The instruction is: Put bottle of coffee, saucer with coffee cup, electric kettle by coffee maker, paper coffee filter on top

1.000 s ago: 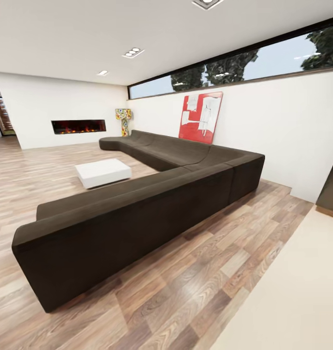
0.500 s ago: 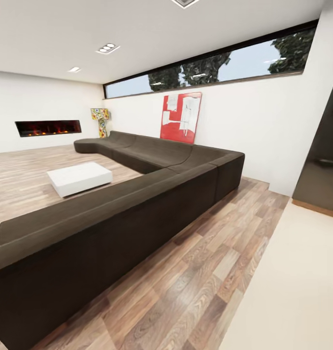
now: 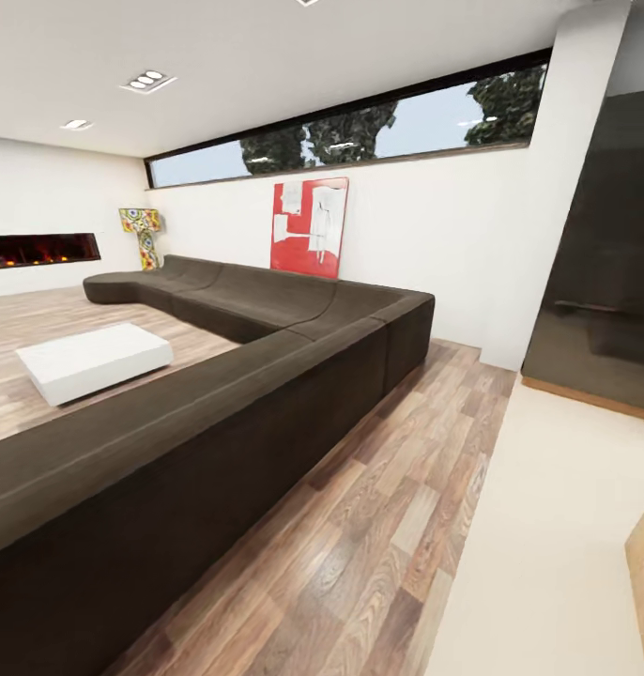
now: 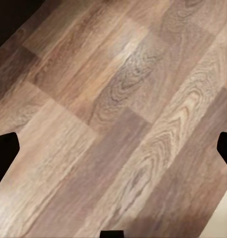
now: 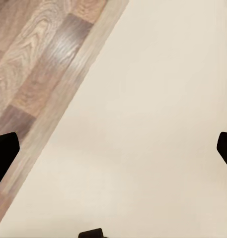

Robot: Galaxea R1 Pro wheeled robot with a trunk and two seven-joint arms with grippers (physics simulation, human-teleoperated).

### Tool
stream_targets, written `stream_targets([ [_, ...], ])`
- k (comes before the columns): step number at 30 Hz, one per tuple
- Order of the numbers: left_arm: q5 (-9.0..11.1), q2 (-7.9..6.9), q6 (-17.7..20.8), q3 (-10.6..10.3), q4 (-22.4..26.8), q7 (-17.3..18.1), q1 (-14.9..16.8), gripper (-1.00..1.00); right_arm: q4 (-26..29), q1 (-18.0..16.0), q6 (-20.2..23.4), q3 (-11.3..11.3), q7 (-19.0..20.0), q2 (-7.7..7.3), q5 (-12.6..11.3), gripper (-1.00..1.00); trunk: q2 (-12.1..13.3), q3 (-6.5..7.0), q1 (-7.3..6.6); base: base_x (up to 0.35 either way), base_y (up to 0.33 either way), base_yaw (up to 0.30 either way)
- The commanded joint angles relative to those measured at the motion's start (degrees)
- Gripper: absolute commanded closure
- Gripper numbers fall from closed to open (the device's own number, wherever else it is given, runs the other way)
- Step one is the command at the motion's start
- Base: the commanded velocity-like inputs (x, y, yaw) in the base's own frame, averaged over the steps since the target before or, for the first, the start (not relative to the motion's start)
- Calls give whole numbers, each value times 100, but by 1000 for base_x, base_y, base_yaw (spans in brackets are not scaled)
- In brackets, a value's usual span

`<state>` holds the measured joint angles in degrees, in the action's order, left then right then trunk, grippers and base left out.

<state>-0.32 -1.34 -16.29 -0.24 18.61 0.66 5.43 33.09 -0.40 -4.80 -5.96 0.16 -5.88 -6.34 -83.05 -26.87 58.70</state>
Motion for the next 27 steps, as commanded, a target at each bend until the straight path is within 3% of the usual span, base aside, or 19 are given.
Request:
stream_targets([
  [1, -3, -2, -20, -2, -4, 9, 2, -100, -4, -4, -21, 7, 2, -1, -60, -100, -2, -6, 3, 335, 7, -266],
  [27, -3, -5, -21, -2, -6, 13, -2, -100, -2, -4, -21, 7, 2, -1, -60, -100, -2, -6, 3, 337, 1, -266],
])
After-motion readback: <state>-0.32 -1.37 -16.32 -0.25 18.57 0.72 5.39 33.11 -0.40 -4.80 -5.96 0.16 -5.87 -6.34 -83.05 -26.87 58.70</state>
